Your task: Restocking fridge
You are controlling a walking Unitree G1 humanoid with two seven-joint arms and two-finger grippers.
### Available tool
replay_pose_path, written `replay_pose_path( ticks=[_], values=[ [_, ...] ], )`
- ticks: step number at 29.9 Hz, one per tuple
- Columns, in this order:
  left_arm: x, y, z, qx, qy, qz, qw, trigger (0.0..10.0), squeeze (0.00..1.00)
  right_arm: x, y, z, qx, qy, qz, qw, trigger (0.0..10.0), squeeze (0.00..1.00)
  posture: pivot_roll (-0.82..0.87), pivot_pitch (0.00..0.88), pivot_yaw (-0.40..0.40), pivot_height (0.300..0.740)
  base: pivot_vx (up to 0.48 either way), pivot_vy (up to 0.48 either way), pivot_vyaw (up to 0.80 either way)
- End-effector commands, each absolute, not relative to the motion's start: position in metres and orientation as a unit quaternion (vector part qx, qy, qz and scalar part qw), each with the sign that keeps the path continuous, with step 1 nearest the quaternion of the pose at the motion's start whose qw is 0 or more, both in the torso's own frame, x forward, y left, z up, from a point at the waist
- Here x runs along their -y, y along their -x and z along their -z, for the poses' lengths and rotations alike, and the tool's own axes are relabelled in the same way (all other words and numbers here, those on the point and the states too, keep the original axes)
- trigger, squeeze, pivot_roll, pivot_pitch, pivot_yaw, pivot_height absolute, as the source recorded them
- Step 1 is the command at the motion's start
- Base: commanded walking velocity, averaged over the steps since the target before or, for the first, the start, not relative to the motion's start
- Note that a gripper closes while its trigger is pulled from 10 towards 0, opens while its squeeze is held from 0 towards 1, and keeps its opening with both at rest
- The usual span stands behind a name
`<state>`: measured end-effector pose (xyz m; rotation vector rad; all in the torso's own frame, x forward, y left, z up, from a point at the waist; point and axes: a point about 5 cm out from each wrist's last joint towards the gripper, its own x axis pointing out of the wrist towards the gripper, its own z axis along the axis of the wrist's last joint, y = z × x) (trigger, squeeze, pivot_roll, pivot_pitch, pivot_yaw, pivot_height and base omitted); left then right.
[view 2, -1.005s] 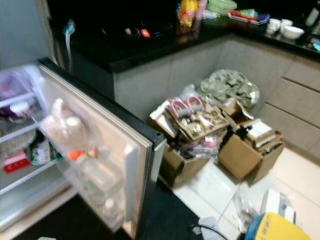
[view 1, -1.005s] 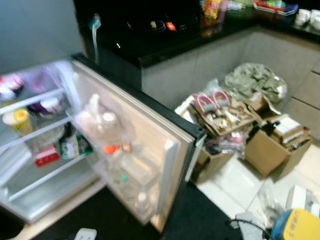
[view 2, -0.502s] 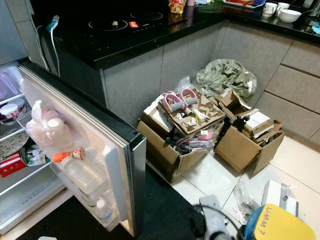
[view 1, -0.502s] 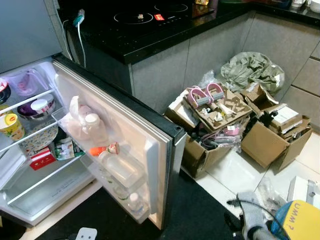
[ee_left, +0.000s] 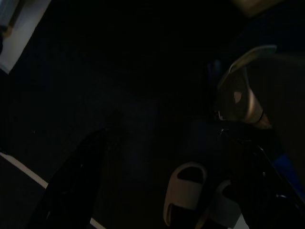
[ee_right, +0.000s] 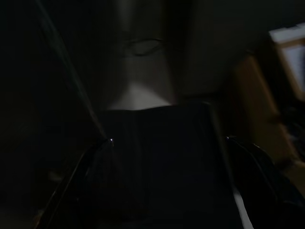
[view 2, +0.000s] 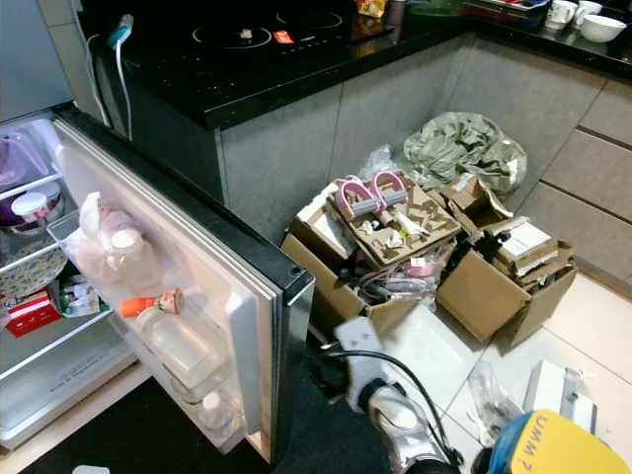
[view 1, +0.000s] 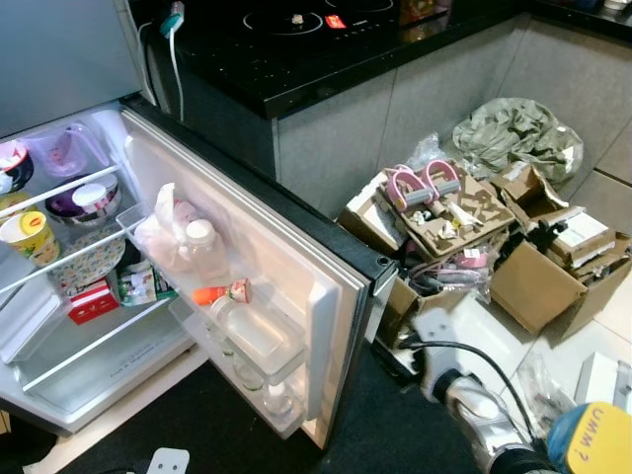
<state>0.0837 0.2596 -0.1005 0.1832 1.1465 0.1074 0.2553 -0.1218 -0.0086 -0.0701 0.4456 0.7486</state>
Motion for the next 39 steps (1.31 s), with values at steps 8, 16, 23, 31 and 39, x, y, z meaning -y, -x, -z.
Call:
replay_pose_path(
  ticks=[8, 16, 23, 31, 39],
  values=[
    [-0.257, -0.081, 0.102, -0.548, -0.086, -0.044, 0.831, 10.0, 0.0, 0.072, -0.245, -0.034, -0.152, -0.025, -0.545, 0.824, 10.0, 0.0, -0.01, 0.0, -0.052, 0.74, 0.0, 0.0, 0.0],
    [-0.257, -0.08, 0.102, -0.549, -0.085, -0.044, 0.83, 10.0, 0.0, 0.082, -0.244, -0.045, -0.154, -0.132, -0.533, 0.822, 10.0, 0.0, -0.01, 0.0, -0.053, 0.74, 0.0, 0.0, 0.0],
    [-0.257, -0.08, 0.102, -0.55, -0.086, -0.042, 0.83, 10.0, 0.0, 0.058, -0.228, -0.063, -0.141, -0.121, -0.595, 0.782, 10.0, 0.0, -0.01, 0.0, -0.049, 0.74, 0.0, 0.0, 0.0],
    [-0.259, -0.08, 0.102, -0.555, -0.095, -0.027, 0.826, 10.0, 0.0, -0.012, -0.249, -0.104, -0.087, -0.059, -0.666, 0.739, 10.0, 0.0, 0.0, 0.0, -0.035, 0.74, 0.0, 0.0, 0.0],
    [-0.261, -0.08, 0.101, -0.562, -0.107, -0.007, 0.82, 10.0, 0.0, -0.099, -0.211, -0.166, -0.002, -0.056, -0.782, 0.621, 10.0, 0.0, 0.02, 0.0, -0.035, 0.74, 0.0, 0.0, 0.0]
  ],
)
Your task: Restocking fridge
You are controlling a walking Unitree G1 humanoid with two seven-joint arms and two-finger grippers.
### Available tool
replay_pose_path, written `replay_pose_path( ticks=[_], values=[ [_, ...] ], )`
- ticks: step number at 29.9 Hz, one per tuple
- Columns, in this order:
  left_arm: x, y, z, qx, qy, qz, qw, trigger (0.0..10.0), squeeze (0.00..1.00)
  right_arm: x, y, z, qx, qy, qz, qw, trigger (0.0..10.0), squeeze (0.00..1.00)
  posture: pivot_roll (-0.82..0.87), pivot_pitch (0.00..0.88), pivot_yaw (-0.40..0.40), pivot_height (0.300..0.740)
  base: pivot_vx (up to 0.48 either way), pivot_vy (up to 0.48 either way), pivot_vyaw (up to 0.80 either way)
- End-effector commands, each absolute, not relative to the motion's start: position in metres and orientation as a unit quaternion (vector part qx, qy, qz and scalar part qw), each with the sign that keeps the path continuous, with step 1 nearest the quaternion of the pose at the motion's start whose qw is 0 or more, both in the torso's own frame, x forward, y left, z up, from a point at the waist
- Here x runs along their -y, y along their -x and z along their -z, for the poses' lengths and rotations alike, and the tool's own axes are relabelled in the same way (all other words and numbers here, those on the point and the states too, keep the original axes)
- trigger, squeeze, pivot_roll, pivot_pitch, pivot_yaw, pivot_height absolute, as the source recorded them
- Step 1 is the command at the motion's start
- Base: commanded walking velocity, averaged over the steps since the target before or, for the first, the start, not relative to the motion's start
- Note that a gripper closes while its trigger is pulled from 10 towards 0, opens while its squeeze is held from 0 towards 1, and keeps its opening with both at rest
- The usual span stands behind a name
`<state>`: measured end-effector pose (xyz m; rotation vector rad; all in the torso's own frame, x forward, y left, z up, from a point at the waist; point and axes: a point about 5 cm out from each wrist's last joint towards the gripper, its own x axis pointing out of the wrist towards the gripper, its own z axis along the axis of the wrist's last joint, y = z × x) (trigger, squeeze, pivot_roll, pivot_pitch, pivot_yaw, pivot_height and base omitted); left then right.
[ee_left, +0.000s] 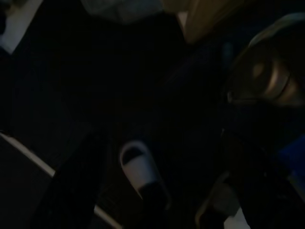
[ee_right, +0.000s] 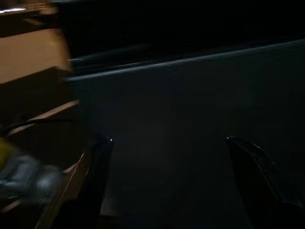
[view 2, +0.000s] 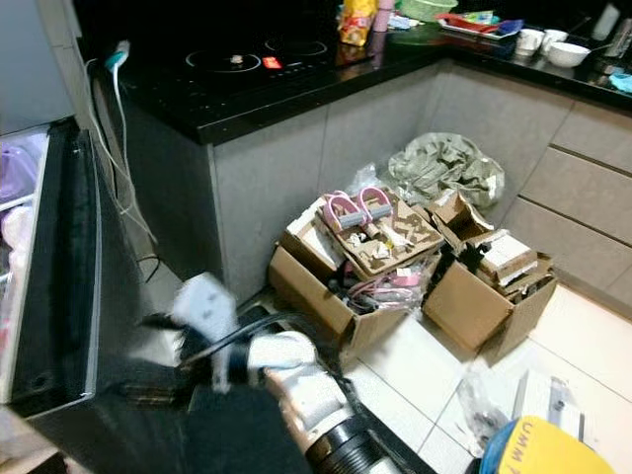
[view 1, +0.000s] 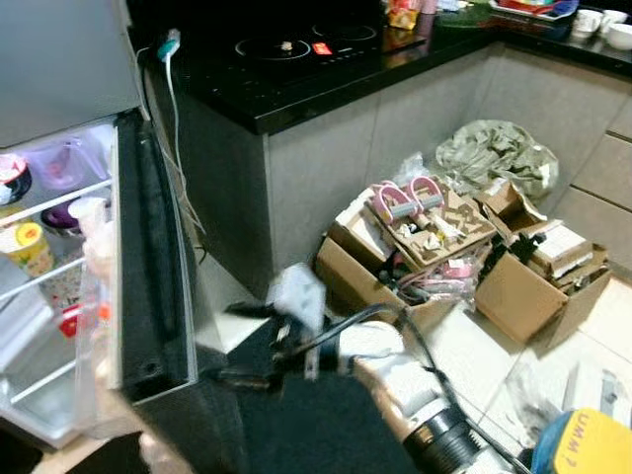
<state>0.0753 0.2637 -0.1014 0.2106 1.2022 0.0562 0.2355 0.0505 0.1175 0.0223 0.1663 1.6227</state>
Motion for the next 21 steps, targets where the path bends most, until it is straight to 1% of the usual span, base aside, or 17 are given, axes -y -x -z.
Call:
replay_pose_path(
  ticks=[1, 3, 4, 5, 6, 7, 8, 9, 10, 12, 13, 14, 16, 17, 19, 20, 21],
  values=[
    [-0.261, -0.08, 0.101, -0.562, -0.107, -0.007, 0.82, 10.0, 0.0, -0.099, -0.211, -0.166, -0.002, -0.056, -0.782, 0.621, 10.0, 0.0, 0.02, 0.0, -0.035, 0.74, 0.0, 0.0, 0.0],
    [-0.261, -0.079, 0.101, -0.562, -0.104, -0.007, 0.821, 10.0, 0.0, -0.101, -0.208, -0.172, 0.002, -0.082, -0.784, 0.615, 10.0, 0.0, 0.03, 0.0, -0.036, 0.74, 0.0, 0.0, 0.0],
    [-0.261, -0.079, 0.101, -0.562, -0.103, -0.004, 0.821, 10.0, 0.0, -0.095, -0.214, -0.166, -0.01, -0.096, -0.767, 0.634, 10.0, 0.0, 0.02, 0.0, -0.034, 0.74, 0.0, 0.0, 0.0],
    [-0.261, -0.079, 0.101, -0.562, -0.103, -0.004, 0.821, 10.0, 0.0, -0.095, -0.214, -0.166, -0.01, -0.096, -0.767, 0.634, 10.0, 0.0, 0.02, 0.0, -0.034, 0.74, 0.0, 0.0, 0.0],
    [-0.26, -0.079, 0.101, -0.563, -0.102, 0.001, 0.82, 10.0, 0.0, -0.077, -0.231, -0.143, -0.038, -0.09, -0.714, 0.694, 10.0, 0.0, 0.01, 0.0, -0.031, 0.74, 0.0, 0.0, 0.0],
    [-0.26, -0.079, 0.101, -0.563, -0.102, 0.001, 0.82, 10.0, 0.0, -0.077, -0.231, -0.143, -0.038, -0.09, -0.714, 0.694, 10.0, 0.0, 0.01, 0.0, -0.031, 0.74, 0.0, 0.0, 0.0],
    [-0.26, -0.079, 0.102, -0.565, -0.099, 0.006, 0.819, 10.0, 0.0, -0.06, -0.246, -0.123, -0.066, -0.077, -0.66, 0.744, 10.0, 0.0, 0.0, 0.0, -0.029, 0.74, 0.0, 0.0, 0.0],
    [-0.259, -0.079, 0.102, -0.565, -0.097, 0.01, 0.819, 10.0, 0.0, -0.048, -0.254, -0.109, -0.083, -0.065, -0.624, 0.774, 10.0, 0.0, 0.0, 0.0, -0.029, 0.74, 0.0, 0.0, 0.0],
    [-0.259, -0.079, 0.102, -0.565, -0.097, 0.01, 0.819, 10.0, 0.0, -0.048, -0.254, -0.109, -0.083, -0.065, -0.624, 0.774, 10.0, 0.0, 0.0, 0.0, -0.029, 0.74, 0.0, 0.0, 0.0],
    [-0.258, -0.08, 0.102, -0.567, -0.097, 0.017, 0.818, 10.0, 0.0, -0.017, -0.27, -0.083, -0.118, -0.04, -0.549, 0.826, 10.0, 0.0, -0.01, 0.0, -0.025, 0.74, 0.0, 0.0, 0.0],
    [-0.258, -0.079, 0.102, -0.567, -0.086, 0.013, 0.819, 10.0, 0.0, 0.011, -0.279, -0.063, -0.15, -0.016, -0.479, 0.865, 10.0, 0.0, -0.01, 0.0, -0.023, 0.74, 0.0, 0.0, 0.0],
    [-0.258, -0.079, 0.102, -0.567, -0.086, 0.013, 0.819, 10.0, 0.0, 0.011, -0.279, -0.063, -0.15, -0.016, -0.479, 0.865, 10.0, 0.0, -0.01, 0.0, -0.023, 0.74, 0.0, 0.0, 0.0],
    [-0.258, -0.079, 0.102, -0.566, -0.07, 0.004, 0.822, 10.0, 0.0, 0.067, -0.286, -0.03, -0.206, 0.043, -0.345, 0.915, 10.0, 0.0, -0.01, 0.0, -0.019, 0.74, 0.0, 0.0, 0.0],
    [-0.258, -0.079, 0.102, -0.565, -0.071, 0.001, 0.822, 10.0, 0.0, 0.096, -0.283, -0.015, -0.234, 0.051, -0.282, 0.929, 10.0, 0.0, 0.0, 0.0, -0.017, 0.74, 0.0, 0.0, 0.0],
    [-0.258, -0.079, 0.102, -0.565, -0.071, 0.001, 0.822, 10.0, 0.0, 0.096, -0.283, -0.015, -0.234, 0.051, -0.282, 0.929, 10.0, 0.0, 0.0, 0.0, -0.017, 0.74, 0.0, 0.0, 0.0],
    [-0.26, -0.079, 0.101, -0.563, -0.079, -0.005, 0.823, 10.0, 0.0, 0.122, -0.276, -0.001, -0.263, 0.056, -0.226, 0.936, 10.0, 0.0, 0.0, 0.0, -0.014, 0.74, 0.0, 0.0, 0.0],
    [-0.26, -0.079, 0.101, -0.563, -0.079, -0.005, 0.823, 10.0, 0.0, 0.122, -0.276, -0.001, -0.263, 0.056, -0.226, 0.936, 10.0, 0.0, 0.0, 0.0, -0.014, 0.74, 0.0, 0.0, 0.0]
  ],
)
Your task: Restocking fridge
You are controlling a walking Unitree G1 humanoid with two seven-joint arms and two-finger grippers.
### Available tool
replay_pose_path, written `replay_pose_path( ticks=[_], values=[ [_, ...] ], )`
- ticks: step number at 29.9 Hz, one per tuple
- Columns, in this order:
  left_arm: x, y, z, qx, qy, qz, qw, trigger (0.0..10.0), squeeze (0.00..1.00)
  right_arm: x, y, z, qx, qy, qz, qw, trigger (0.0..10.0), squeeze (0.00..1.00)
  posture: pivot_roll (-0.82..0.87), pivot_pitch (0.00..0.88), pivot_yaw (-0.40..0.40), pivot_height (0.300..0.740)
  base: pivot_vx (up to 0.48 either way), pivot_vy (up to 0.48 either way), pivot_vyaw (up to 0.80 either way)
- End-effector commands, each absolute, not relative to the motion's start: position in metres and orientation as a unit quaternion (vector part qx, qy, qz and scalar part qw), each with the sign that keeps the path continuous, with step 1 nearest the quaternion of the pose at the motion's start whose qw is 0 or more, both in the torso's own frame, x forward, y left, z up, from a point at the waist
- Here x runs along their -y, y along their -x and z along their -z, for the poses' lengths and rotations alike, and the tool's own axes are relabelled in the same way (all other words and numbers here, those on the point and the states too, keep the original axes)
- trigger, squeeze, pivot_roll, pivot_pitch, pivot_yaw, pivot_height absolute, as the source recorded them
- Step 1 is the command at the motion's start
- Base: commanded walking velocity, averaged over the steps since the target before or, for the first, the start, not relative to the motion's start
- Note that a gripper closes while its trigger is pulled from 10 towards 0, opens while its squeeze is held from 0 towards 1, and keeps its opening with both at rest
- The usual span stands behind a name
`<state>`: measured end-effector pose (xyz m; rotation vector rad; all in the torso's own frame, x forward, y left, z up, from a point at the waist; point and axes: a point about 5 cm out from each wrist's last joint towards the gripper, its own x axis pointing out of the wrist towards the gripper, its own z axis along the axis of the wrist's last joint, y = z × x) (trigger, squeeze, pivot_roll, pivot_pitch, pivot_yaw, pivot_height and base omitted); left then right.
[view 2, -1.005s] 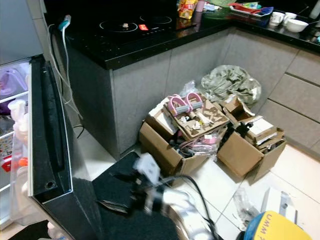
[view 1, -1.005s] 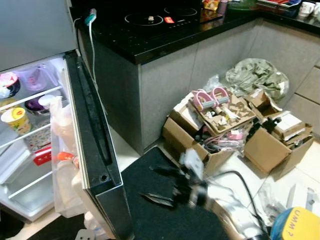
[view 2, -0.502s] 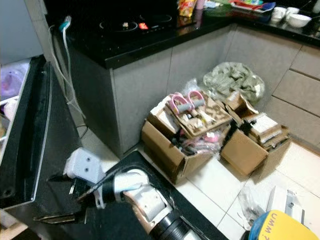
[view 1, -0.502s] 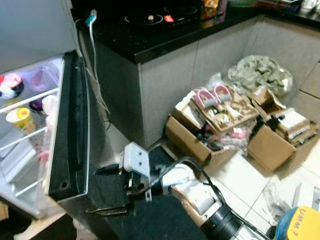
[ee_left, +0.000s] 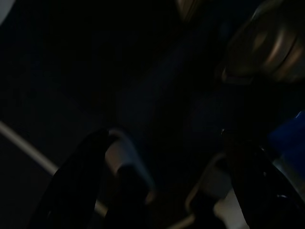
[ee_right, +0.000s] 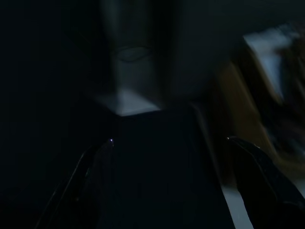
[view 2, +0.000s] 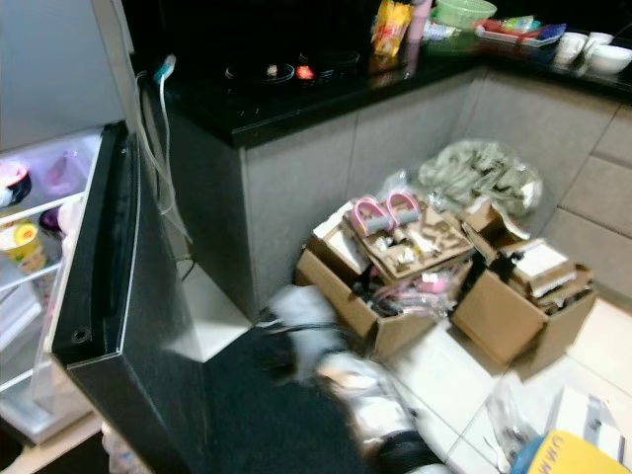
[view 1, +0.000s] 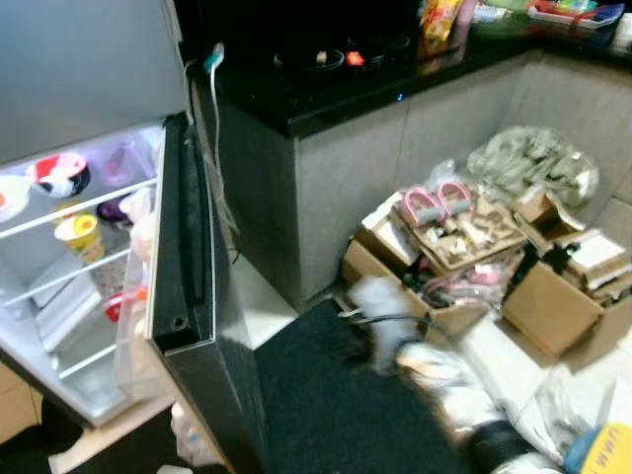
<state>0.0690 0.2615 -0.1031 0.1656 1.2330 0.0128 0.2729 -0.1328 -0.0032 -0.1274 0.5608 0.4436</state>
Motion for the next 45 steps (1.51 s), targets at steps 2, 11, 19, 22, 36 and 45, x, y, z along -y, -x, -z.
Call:
replay_pose_path(
  ticks=[2, 11, 19, 22, 36, 45],
  values=[
    [-0.263, -0.08, 0.1, -0.56, -0.103, -0.006, 0.822, 10.0, 0.0, 0.158, -0.257, 0.022, -0.305, 0.055, -0.148, 0.939, 10.0, 0.0, -0.01, 0.0, -0.005, 0.74, 0.0, 0.0, 0.0],
    [-0.269, -0.075, 0.099, -0.554, -0.074, -0.062, 0.827, 10.0, 0.0, 0.175, -0.233, 0.045, -0.336, 0.034, -0.095, 0.937, 10.0, 0.0, -0.01, 0.0, -0.007, 0.74, 0.0, 0.0, 0.0],
    [-0.267, -0.076, 0.1, -0.549, -0.064, -0.065, 0.831, 10.0, 0.0, 0.202, -0.186, 0.076, -0.424, 0.059, -0.045, 0.903, 10.0, 0.0, -0.01, 0.0, -0.012, 0.74, 0.0, 0.0, 0.0],
    [-0.267, -0.075, 0.1, -0.549, -0.064, -0.065, 0.831, 10.0, 0.0, 0.207, -0.173, 0.082, -0.444, 0.068, -0.035, 0.893, 10.0, 0.0, -0.01, 0.0, -0.015, 0.74, 0.0, 0.0, 0.0],
    [-0.265, -0.076, 0.101, -0.552, -0.067, -0.06, 0.829, 10.0, 0.0, 0.218, -0.15, 0.091, -0.48, 0.107, -0.019, 0.871, 10.0, 0.0, -0.01, 0.0, -0.021, 0.74, 0.0, 0.0, 0.43],
    [-0.265, -0.076, 0.101, -0.553, -0.066, -0.058, 0.828, 10.0, 0.0, 0.218, -0.152, 0.09, -0.477, 0.106, -0.017, 0.872, 10.0, 0.0, -0.01, 0.0, -0.024, 0.74, 0.0, 0.0, 0.8]
  ],
)
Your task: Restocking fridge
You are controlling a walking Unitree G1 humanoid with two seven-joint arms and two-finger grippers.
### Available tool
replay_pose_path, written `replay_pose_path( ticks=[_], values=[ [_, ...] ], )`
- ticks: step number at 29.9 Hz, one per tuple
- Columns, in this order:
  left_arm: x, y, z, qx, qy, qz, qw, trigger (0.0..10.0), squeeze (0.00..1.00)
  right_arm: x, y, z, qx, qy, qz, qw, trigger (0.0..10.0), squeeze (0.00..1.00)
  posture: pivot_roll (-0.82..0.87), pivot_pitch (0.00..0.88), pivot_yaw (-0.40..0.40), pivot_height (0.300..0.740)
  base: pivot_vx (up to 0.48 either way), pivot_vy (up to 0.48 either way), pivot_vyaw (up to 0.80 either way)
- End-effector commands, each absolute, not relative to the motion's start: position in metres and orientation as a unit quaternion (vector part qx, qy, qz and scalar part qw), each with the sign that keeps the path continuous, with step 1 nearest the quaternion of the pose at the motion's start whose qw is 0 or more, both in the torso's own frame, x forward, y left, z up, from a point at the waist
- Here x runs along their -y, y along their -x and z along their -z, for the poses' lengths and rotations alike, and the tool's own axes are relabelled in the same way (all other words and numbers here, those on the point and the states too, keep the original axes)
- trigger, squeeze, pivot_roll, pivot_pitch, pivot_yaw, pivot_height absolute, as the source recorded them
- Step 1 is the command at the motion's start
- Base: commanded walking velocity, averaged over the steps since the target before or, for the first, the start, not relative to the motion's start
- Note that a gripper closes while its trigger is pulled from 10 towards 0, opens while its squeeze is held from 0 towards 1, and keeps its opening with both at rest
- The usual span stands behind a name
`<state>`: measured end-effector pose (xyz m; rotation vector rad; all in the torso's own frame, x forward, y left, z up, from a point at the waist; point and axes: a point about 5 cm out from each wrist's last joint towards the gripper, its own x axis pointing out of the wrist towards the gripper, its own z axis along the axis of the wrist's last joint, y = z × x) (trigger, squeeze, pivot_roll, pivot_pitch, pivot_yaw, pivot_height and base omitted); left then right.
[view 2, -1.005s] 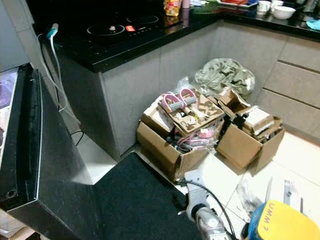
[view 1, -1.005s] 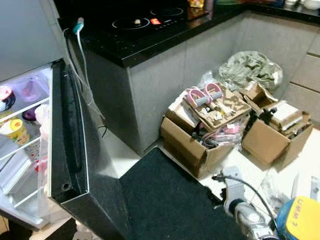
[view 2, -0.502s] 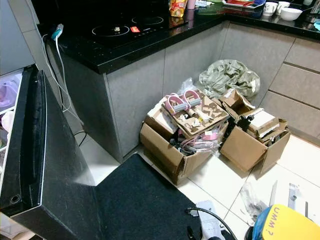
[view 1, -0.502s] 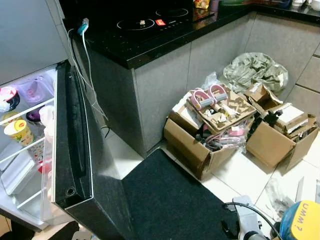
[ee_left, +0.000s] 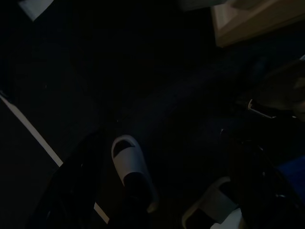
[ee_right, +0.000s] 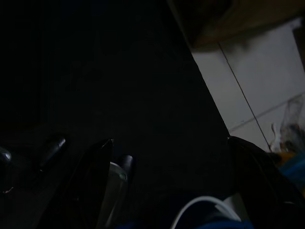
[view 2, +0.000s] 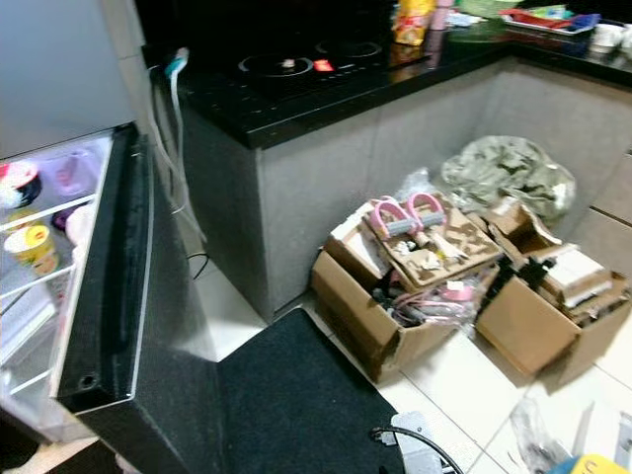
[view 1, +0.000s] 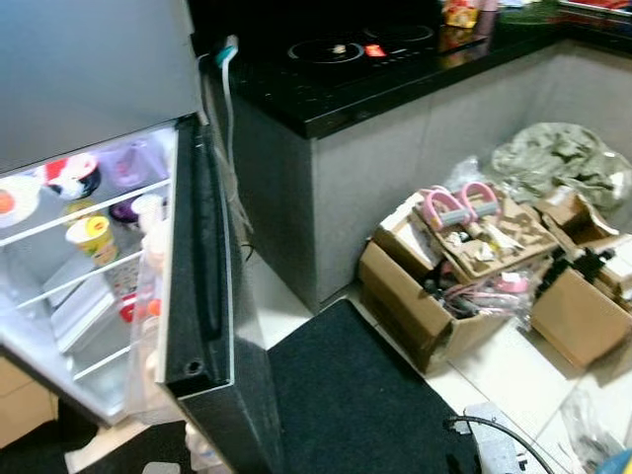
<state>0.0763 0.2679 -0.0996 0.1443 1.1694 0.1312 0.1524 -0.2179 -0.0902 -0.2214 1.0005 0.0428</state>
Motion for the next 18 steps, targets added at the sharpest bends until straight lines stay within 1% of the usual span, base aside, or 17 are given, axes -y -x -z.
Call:
replay_pose_path(
  ticks=[1, 15, 16, 18],
  values=[
    [-0.2646, -0.076, 0.1008, -0.553, -0.066, -0.058, 0.828, 10.0, 0.0, 0.2185, -0.1518, 0.0903, -0.477, 0.106, -0.017, 0.872, 10.0, 0.0, -0.01, 0.0, -0.024, 0.74, 0.0, 0.0, 0.8],
    [-0.2645, -0.0766, 0.1007, -0.554, -0.068, -0.056, 0.828, 10.0, 0.0, 0.2202, -0.1495, 0.0911, -0.481, 0.105, -0.009, 0.87, 10.0, 0.0, -0.01, 0.0, -0.024, 0.74, 0.0, 0.0, 0.8],
    [-0.2645, -0.0767, 0.1007, -0.553, -0.068, -0.056, 0.828, 10.0, 0.0, 0.2203, -0.149, 0.0913, -0.482, 0.102, -0.008, 0.87, 10.0, 0.0, -0.01, 0.0, -0.024, 0.74, 0.0, 0.0, 0.56],
    [-0.2645, -0.0769, 0.1007, -0.553, -0.068, -0.055, 0.828, 10.0, 0.0, 0.2202, -0.1488, 0.0914, -0.482, 0.1, -0.006, 0.87, 10.0, 0.0, -0.02, 0.0, -0.021, 0.74, 0.0, 0.0, 0.0]
  ],
)
